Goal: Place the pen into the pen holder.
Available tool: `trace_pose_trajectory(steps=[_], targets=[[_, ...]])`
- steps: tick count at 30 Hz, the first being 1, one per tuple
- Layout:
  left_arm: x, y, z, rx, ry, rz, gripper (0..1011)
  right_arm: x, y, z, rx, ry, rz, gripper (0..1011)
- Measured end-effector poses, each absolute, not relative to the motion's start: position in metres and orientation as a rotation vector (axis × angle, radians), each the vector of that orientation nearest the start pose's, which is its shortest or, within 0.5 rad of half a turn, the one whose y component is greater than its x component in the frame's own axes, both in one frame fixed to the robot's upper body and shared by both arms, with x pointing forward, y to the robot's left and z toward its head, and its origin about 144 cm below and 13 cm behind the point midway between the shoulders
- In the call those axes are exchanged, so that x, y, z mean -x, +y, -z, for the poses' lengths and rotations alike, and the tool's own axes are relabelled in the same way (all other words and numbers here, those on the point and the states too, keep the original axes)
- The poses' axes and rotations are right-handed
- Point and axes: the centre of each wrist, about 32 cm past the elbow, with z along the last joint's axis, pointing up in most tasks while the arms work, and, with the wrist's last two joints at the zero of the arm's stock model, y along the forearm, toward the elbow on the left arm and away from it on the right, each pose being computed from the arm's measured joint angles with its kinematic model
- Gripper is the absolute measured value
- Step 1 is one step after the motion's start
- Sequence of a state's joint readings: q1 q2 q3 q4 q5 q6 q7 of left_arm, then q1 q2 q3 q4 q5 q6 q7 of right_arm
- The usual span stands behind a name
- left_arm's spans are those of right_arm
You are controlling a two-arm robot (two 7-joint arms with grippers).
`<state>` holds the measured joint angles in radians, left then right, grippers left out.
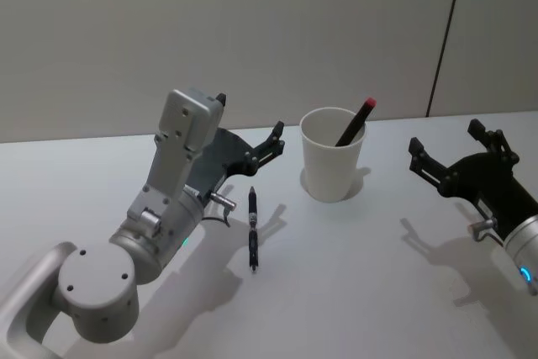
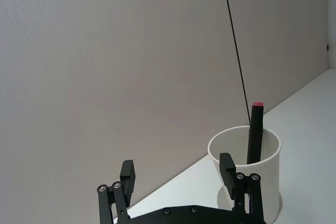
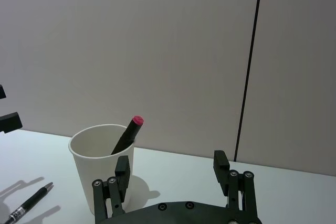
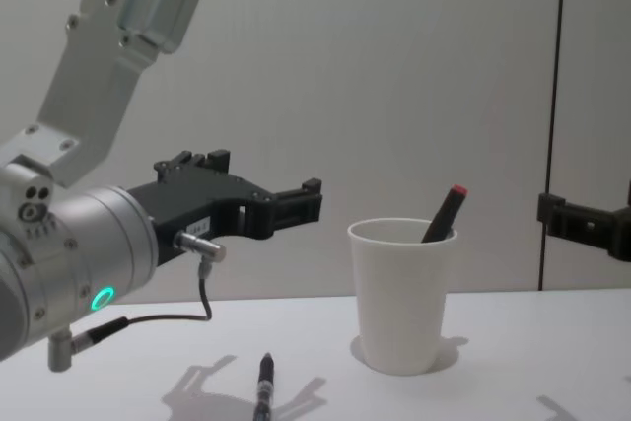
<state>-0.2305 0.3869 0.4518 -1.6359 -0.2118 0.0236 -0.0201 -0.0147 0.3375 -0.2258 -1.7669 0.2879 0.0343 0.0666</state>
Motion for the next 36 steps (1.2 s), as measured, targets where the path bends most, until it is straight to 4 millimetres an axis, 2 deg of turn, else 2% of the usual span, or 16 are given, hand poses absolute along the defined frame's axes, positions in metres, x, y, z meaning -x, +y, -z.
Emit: trace_pose_trajectory(steps=[9, 19, 36], targets=[[-0.480, 0.204, -1.208, -0.077, -0.208, -1.098, 1001, -0.443, -0.237, -1.189, -0.026, -0.074, 1.229, 1002], [-0.460, 0.209, -1.211, -0.111, -0.141, -1.092, 1001, -0.443, -0.237, -1.189, -0.026, -0.075, 1.229, 1002], [-0.436, 0.206, -1.209, -0.176, -0.026, -1.081, 1001, -0.443, -0.237, -1.189, -0.026, -0.075, 1.229, 1001]])
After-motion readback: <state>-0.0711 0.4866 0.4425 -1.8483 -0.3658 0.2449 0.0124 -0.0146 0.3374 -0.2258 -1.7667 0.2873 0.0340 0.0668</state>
